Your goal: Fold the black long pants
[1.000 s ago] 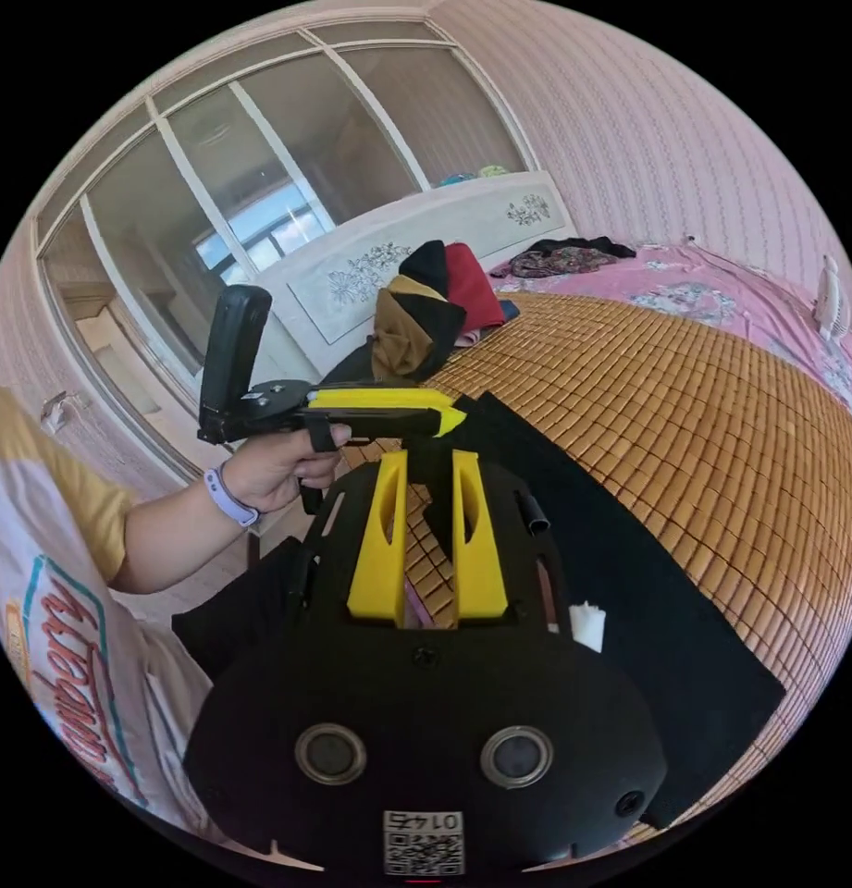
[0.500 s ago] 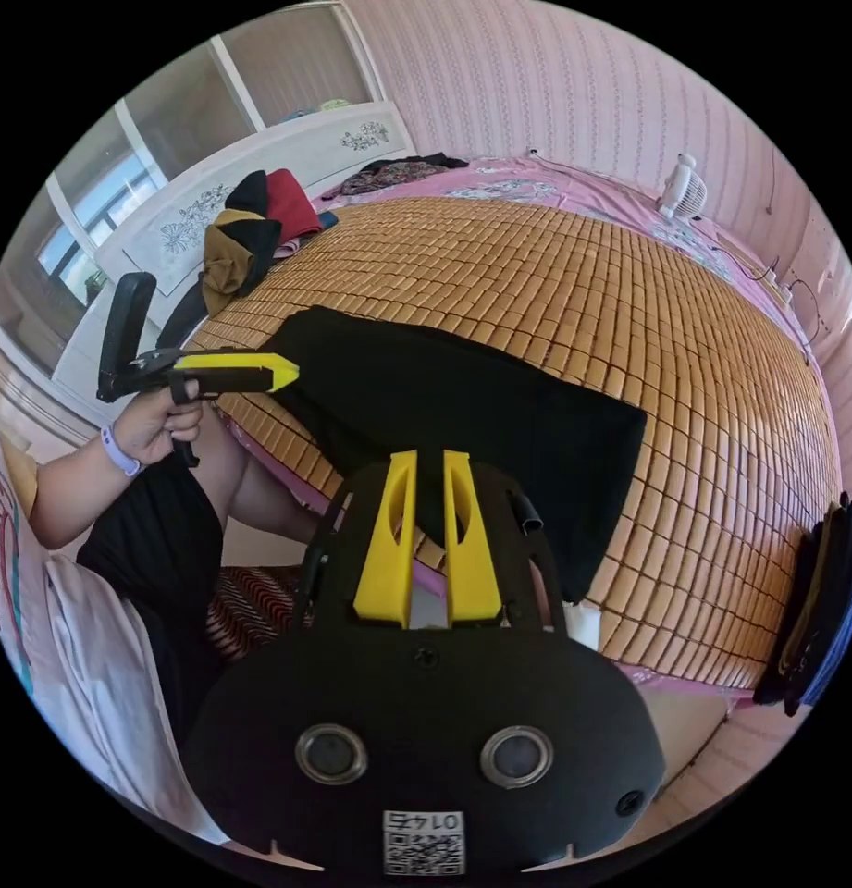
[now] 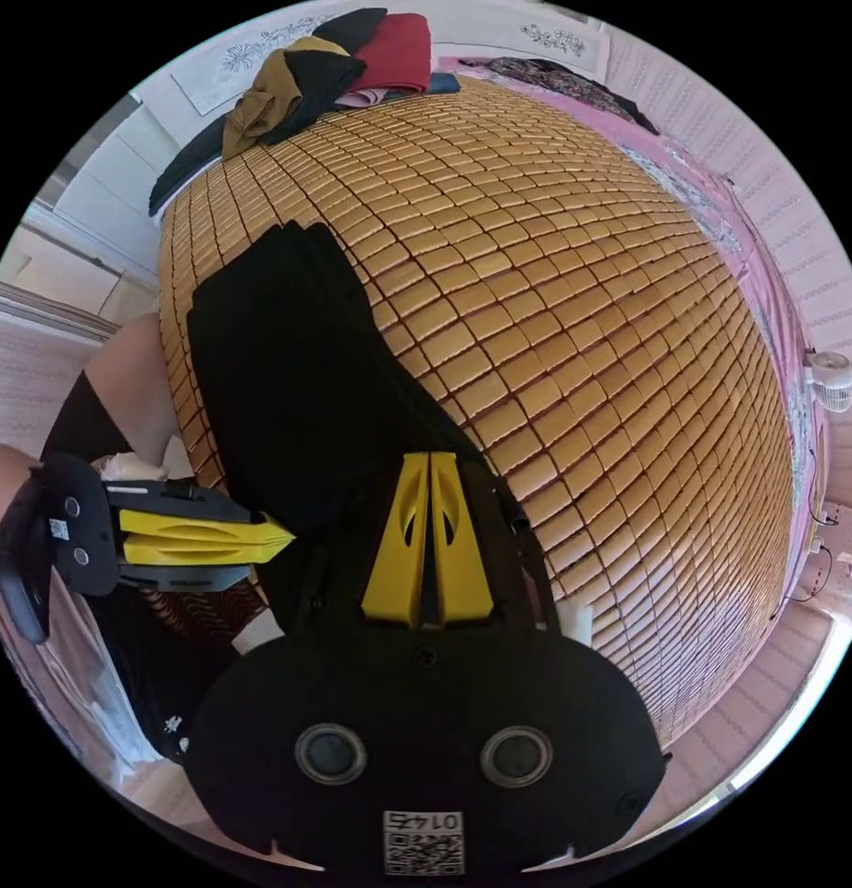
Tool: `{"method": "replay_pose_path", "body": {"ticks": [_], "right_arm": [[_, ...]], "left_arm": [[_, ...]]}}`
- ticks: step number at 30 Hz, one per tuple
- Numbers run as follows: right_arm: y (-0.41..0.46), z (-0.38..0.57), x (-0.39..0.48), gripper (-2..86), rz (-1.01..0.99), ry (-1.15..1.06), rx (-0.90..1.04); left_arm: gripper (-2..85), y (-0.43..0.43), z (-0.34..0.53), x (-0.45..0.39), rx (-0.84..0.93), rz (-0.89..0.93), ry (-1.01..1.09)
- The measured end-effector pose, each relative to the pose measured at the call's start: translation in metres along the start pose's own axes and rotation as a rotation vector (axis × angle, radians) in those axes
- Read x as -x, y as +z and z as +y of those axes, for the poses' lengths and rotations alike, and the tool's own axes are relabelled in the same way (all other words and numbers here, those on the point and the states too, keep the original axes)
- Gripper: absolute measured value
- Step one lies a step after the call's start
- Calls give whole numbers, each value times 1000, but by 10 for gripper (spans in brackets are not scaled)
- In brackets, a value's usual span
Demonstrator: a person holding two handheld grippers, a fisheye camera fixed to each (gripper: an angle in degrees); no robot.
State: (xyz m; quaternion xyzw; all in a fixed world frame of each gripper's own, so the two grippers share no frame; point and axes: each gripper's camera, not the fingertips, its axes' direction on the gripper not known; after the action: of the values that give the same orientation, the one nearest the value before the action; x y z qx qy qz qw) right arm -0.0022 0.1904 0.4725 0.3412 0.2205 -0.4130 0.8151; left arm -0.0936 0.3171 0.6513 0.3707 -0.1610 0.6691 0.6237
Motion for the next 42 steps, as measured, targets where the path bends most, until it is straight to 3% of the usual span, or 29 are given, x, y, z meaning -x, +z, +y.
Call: {"method": "replay_pose_path", "body": {"ticks": [5,9,14,16,19,23,27,32,35,39,42], "right_arm": [[-25,27,-25,1,-90,34,-98],[-69,129,-65,23,-119,343,-314],[-71,251,-90,84,-67,680,-237],[-65,290,-99,89,-209,772,-263],[-58,319,-113,62,-409,813,-326],[-84,344,-119,36,-520,833,-495],[-121,366,-110,43,-679,750,-682],[-119,421,-123,113,-600,1014,-738],[-99,430,-129,126,-690,1103,-722],[-85,438,-124,73,-814,1131,-787],[-101,458,-117,35,-754,1137,-819]], "left_arm": [[-8,4,1,2,-10,54,-26],[0,-4,3,1,-57,88,-32],[105,-18,-3,-18,-218,212,5],[117,-13,-10,-32,-218,251,59],[128,-4,-25,-58,-221,276,165],[141,9,-54,-88,-219,242,253],[91,17,-75,-102,-228,201,222],[44,18,-75,-108,-179,165,219],[44,13,-68,-112,-180,169,267],[43,10,-64,-119,-168,183,330],[42,9,-70,-122,-180,220,331]]}}
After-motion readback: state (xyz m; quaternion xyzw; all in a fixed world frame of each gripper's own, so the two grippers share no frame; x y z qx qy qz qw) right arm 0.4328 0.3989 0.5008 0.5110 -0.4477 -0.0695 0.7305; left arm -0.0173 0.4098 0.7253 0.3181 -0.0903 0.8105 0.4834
